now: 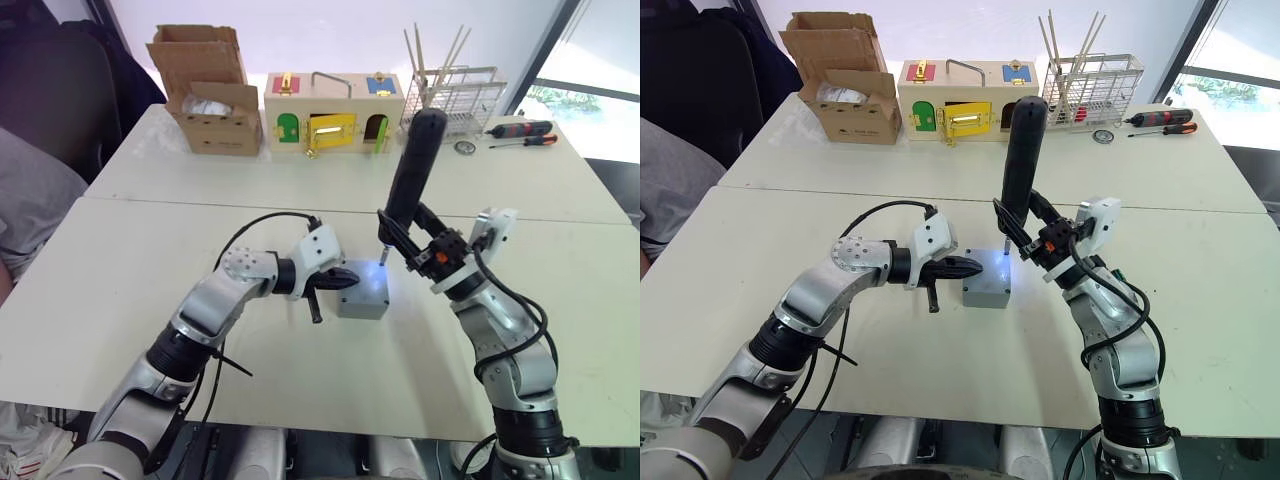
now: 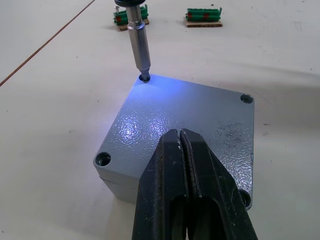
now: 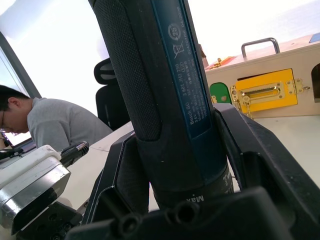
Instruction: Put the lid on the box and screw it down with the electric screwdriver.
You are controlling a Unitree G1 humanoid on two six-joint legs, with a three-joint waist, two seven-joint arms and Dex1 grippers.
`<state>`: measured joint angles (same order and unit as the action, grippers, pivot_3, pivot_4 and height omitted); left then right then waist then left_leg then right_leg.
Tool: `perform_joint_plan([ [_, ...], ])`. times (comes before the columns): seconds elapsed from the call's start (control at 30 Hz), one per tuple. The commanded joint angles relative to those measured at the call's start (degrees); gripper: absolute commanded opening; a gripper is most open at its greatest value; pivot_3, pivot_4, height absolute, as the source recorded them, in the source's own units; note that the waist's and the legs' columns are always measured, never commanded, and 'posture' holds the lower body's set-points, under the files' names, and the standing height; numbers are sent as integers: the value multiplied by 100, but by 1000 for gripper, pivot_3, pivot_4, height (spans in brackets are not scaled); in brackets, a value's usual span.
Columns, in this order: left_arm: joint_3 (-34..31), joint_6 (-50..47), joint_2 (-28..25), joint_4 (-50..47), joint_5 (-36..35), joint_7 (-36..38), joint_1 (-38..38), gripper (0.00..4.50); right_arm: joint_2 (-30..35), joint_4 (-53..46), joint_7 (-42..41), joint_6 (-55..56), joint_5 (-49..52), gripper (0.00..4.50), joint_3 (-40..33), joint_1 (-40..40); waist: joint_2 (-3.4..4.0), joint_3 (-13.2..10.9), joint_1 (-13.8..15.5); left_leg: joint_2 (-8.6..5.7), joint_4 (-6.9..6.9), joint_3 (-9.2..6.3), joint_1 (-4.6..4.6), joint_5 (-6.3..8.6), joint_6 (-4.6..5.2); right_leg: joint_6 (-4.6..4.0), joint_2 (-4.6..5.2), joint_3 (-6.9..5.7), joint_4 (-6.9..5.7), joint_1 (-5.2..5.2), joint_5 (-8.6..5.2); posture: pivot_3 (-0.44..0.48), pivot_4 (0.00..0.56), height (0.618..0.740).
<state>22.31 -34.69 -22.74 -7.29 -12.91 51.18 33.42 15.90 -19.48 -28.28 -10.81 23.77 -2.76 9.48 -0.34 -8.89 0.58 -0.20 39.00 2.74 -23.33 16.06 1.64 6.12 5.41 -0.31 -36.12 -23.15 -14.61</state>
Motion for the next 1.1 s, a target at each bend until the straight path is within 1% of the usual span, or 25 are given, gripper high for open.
perform_joint_plan([
  [0.03, 94, -35, 11, -29, 61, 21, -48, 0, -4, 348, -42, -235, -112, 1959, 234, -287, 0, 0, 1, 0, 0, 0, 0, 0, 0, 0, 1, 0, 0, 0, 0, 0, 150, 731],
  [0.5, 132, 7, 32, 27, 73, 45, -36, 0, 5, 287, 24, -207, -104, 1959, 152, -241, -2, 2, 0, -2, -3, 0, 0, 2, 0, -5, 13, -3, 4, 0, -3, 0, 150, 731],
  [0.6, 148, 36, 16, 50, 92, 56, -62, 0, 42, -39, 178, -379, 100, 1959, -42, -29, -2, 2, 1, -2, -4, 0, -1, 2, 0, -6, 15, -3, 6, -1, -3, 0, 150, 731],
  [0.7, 150, 62, 6, 70, 111, 67, -75, 0, 168, -542, 370, -733, 458, 1959, -318, 282, -1, 1, 2, -2, -5, 0, -7, 3, -1, -7, 19, -2, 5, -9, -3, 0, 150, 731],
  [0.73, 144, 77, -1, 84, 119, 73, -74, 0, 317, -763, 399, -906, 575, 1959, -423, 441, 1, 0, 5, -2, -5, 0, -10, 3, -1, -8, 21, -2, 6, -12, -3, 0, 150, 731],
  [0.87, 92, 146, -40, 104, 136, 91, -93, 0, 726, -1346, 756, -1717, 1480, 1959, -974, 1139, 21, -14, 1, -8, -9, 1, -31, 3, -1, -9, 32, -1, 6, -36, -3, 0, 150, 731],
  [1.03, 103, 225, -104, -49, 143, 127, -198, 0, 1178, -1419, 1000, -2573, 2592, 1959, -1418, 1837, 22, -14, -5, -9, -15, 0, -40, 3, -1, -8, 34, -3, 7, -47, -2, 0, 150, 731],
  [1.1, -126, 111, 31, -279, -95, 17, -253, 0, 1093, -1173, 1481, -2740, 3017, 1959, -1695, 2226, 22, -15, -24, -9, -16, 1, -40, 3, -1, -8, 35, -3, 9, -46, -2, 0, 150, 731],
])
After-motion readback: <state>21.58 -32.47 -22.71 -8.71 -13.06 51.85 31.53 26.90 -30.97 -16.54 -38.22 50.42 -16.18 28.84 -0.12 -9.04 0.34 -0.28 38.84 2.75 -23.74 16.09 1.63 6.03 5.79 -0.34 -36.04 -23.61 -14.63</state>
